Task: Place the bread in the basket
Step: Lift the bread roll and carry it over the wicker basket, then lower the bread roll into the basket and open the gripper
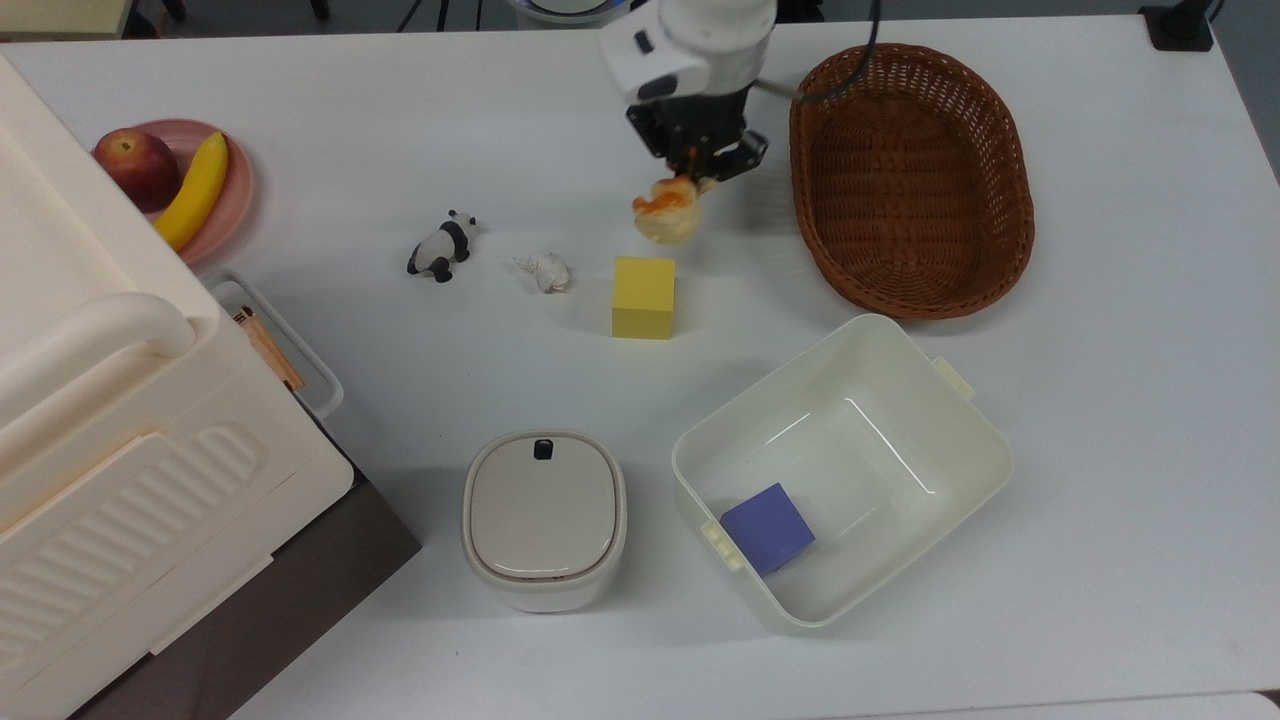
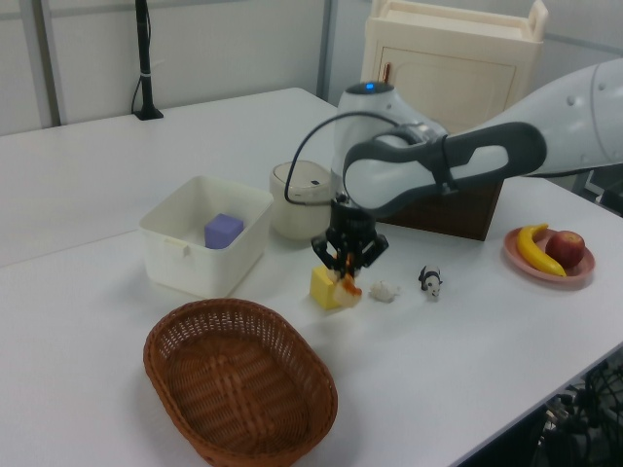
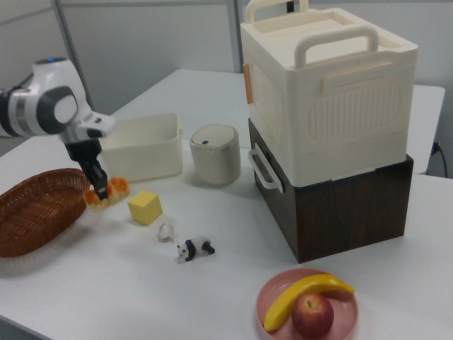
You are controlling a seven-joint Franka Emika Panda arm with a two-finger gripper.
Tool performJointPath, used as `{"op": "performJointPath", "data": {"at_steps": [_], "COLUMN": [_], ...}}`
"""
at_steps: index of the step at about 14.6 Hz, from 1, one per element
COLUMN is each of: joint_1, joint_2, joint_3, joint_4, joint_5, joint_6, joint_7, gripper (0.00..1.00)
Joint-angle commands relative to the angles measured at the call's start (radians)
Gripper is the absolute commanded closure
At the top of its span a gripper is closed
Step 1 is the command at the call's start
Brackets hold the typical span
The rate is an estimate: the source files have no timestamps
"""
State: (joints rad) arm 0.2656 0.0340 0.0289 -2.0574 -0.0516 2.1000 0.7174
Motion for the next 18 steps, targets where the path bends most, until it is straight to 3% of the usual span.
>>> {"op": "performJointPath", "data": {"at_steps": [1, 9, 10, 11, 16, 18], "joint_1": [0.05, 0.198, 0.207, 0.213, 0.21, 0.167], "joint_2": [-0.026, 0.063, 0.087, 0.105, 0.098, 0.052], "joint_3": [0.02, 0.124, 0.144, 0.152, 0.152, 0.152], "joint_4": [0.069, 0.154, 0.172, 0.189, 0.212, 0.209], "joint_5": [0.001, 0.002, 0.002, -0.001, -0.014, -0.03], "joint_6": [-0.066, -0.055, -0.055, -0.06, -0.063, -0.102], "joint_7": [-0.001, 0.002, 0.007, 0.026, 0.047, 0.028], "gripper": [1.0, 0.97, 0.6, 0.01, 0.0, 0.0]}}
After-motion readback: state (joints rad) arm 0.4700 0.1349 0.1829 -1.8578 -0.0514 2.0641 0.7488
